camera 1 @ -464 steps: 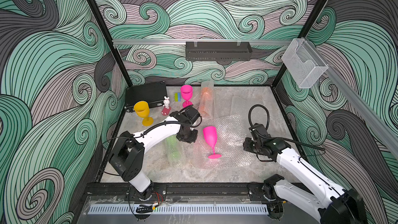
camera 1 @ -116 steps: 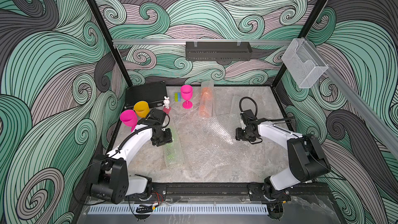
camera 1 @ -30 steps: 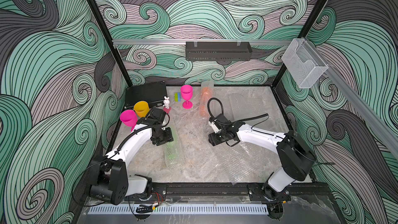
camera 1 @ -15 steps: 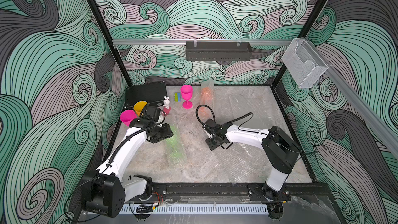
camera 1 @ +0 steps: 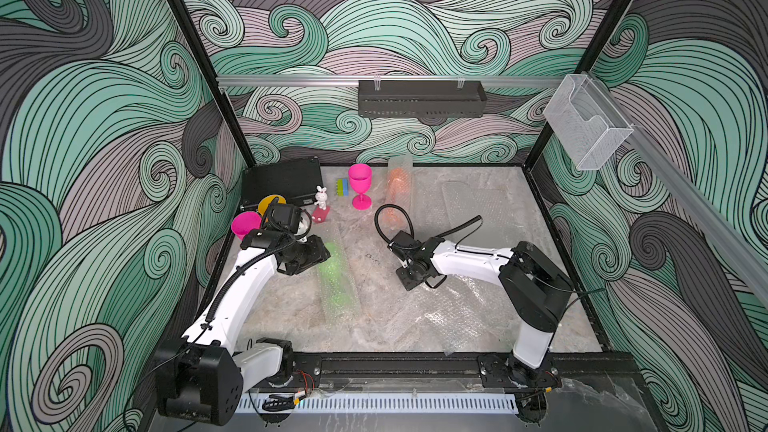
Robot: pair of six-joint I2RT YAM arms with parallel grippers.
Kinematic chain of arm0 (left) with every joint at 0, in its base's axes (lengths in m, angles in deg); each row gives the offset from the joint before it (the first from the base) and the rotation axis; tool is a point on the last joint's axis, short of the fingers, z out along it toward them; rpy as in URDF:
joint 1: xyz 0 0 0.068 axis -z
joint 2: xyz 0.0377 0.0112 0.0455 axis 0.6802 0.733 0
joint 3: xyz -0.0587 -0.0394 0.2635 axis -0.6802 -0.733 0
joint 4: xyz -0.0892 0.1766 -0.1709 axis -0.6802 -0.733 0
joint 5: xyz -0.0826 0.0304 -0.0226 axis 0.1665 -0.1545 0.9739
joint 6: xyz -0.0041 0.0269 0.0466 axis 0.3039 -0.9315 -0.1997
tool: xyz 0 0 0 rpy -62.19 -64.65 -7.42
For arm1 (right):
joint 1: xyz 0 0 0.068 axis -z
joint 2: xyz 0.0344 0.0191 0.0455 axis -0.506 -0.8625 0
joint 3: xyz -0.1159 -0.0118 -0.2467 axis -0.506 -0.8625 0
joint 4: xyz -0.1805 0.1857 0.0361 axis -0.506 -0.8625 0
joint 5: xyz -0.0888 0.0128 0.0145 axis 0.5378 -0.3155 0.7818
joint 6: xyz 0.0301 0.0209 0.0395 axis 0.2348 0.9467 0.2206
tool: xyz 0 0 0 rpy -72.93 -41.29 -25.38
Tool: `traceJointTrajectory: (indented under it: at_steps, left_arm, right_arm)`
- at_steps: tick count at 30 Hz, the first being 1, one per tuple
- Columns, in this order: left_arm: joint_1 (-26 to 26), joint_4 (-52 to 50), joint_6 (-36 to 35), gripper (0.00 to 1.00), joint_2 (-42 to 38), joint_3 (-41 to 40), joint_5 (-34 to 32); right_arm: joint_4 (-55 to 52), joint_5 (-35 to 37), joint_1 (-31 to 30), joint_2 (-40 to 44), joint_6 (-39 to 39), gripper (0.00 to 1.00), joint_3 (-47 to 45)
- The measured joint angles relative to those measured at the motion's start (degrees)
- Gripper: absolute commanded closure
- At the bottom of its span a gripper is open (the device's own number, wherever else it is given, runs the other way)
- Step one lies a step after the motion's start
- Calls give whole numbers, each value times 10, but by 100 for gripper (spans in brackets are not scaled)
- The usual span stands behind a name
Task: Unpack wine glasses from bubble wrap
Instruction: Move the bubble wrap onto the bubble wrap.
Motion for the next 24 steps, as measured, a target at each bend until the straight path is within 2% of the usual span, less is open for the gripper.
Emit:
traceJointTrajectory:
  at_steps: [5, 10, 13, 21, 24]
  left_arm:
    - [-5, 0, 0, 45, 0, 0, 4]
    - [-9, 1, 0, 45, 0, -5, 8]
    - [-10, 1, 0, 45, 0, -9, 9]
    - [-12, 3, 0, 45, 2, -17, 12]
    - [-13, 4, -1, 45, 2, -24, 12]
  right_arm:
    - [16, -2, 25, 73, 17, 100, -35]
    - [53, -6, 90, 169, 44, 100, -48]
    - [75, -9, 130, 191, 51, 100, -42]
    - [90, -20, 198, 90, 32, 100, 61]
    - [89, -20, 210, 47, 16, 86, 100]
